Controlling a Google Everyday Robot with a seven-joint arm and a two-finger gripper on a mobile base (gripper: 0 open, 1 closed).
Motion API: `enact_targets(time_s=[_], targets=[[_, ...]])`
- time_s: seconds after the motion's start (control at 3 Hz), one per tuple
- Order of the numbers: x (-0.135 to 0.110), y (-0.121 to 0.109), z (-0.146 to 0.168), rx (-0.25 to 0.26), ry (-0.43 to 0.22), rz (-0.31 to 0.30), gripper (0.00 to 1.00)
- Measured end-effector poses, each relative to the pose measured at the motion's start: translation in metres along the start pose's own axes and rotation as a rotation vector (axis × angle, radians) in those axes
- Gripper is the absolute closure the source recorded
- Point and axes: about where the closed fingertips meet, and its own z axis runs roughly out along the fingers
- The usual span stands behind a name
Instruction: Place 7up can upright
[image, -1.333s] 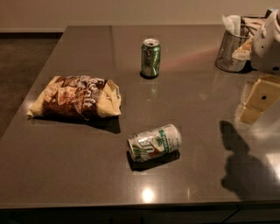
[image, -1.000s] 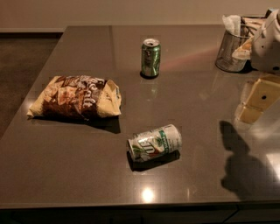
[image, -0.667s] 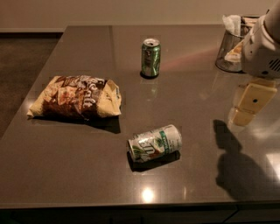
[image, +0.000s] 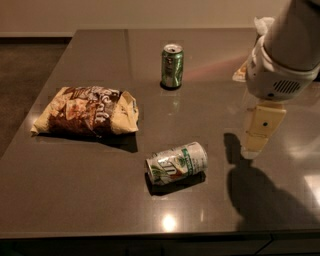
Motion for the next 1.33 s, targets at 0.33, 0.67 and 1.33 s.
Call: enact_targets(time_s=[0.33, 0.67, 1.33], targets=[[-0.020, 0.022, 0.013, -0.038, -0.014, -0.087, 0.00], [-0.042, 0.049, 0.021, -0.062, -0.044, -0.174, 0.00], [-0.091, 0.077, 0.041, -0.054, -0.076, -0.279, 0.00]])
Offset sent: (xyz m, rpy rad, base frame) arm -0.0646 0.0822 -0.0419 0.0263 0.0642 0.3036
